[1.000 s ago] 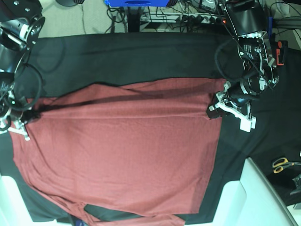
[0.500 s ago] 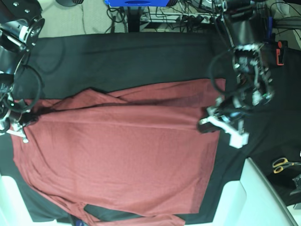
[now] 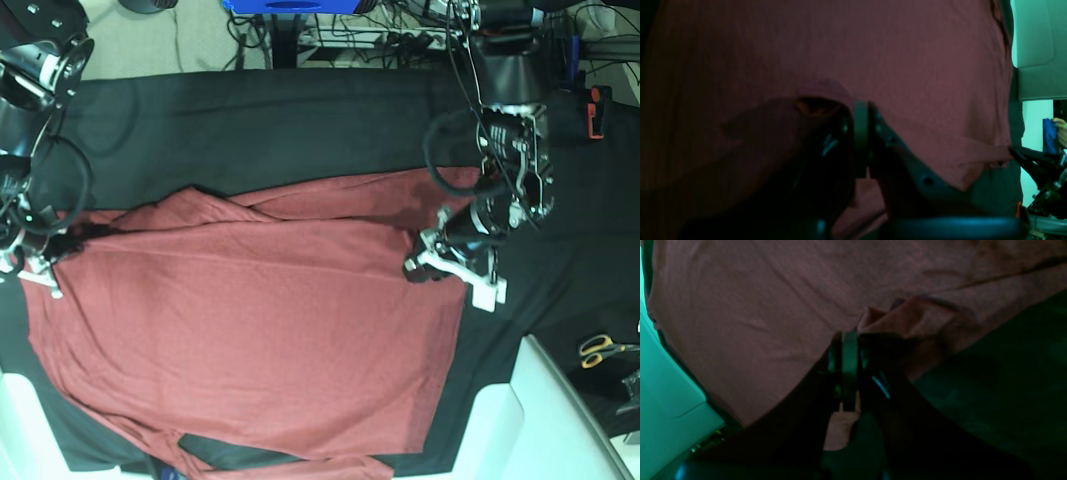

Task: Fold the T-shirt properly

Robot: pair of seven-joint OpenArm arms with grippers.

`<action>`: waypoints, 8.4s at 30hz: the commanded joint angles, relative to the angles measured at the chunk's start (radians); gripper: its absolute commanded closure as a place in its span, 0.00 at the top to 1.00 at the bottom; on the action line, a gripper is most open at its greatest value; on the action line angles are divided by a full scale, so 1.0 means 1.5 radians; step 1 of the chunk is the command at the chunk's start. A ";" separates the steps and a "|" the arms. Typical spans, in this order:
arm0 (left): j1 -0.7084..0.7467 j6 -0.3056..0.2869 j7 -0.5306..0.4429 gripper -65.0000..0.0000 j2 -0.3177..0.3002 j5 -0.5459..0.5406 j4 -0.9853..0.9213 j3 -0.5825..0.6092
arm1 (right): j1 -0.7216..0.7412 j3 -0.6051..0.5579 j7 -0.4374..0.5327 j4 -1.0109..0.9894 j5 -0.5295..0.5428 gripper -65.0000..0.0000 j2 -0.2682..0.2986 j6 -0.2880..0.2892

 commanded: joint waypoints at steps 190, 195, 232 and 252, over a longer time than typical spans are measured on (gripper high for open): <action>0.412 -0.007 0.047 0.00 0.005 -0.066 0.315 -0.207 | -0.220 0.282 -0.031 0.148 0.012 0.00 -0.007 0.264; 0.432 -0.007 0.046 0.00 0.004 -0.066 0.328 -0.220 | -0.238 0.282 -0.036 0.150 0.012 0.00 -0.008 0.264; 0.377 0.060 0.164 0.00 0.007 -0.066 0.363 -0.261 | -0.230 0.202 -0.052 0.193 0.010 0.00 -0.022 0.021; 0.242 0.104 0.243 0.00 0.019 -0.066 0.264 -0.289 | -0.145 0.078 -0.032 0.152 0.009 0.00 -0.001 -0.159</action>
